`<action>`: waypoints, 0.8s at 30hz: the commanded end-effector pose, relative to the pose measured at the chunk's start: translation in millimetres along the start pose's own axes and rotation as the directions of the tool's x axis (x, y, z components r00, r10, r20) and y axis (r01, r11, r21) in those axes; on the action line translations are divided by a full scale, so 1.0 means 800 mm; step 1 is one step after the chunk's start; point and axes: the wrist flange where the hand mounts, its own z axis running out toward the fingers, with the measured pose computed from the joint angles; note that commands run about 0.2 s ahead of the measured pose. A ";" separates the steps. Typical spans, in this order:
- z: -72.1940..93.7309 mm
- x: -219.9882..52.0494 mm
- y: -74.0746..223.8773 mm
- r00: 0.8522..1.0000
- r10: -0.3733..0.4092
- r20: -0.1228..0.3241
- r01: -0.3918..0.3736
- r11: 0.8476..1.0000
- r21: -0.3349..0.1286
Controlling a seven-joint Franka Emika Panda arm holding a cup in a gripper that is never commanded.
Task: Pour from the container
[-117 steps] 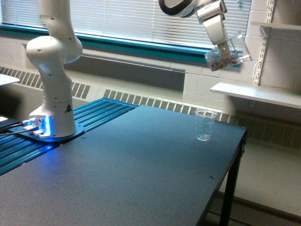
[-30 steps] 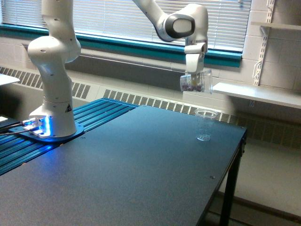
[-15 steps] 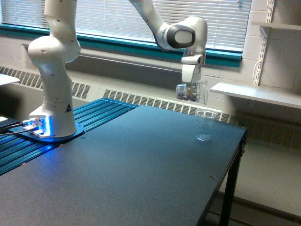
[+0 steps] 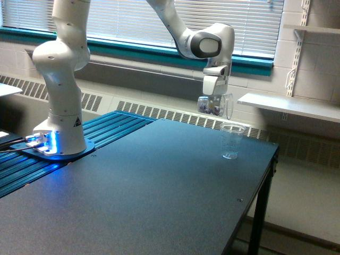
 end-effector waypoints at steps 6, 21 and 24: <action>-0.015 0.000 -0.011 0.980 0.194 0.045 -0.194 0.981 0.001; 0.000 -0.008 -0.011 0.957 0.273 0.096 -0.269 0.962 -0.052; 0.004 -0.012 -0.010 0.961 0.257 0.106 -0.250 0.966 -0.072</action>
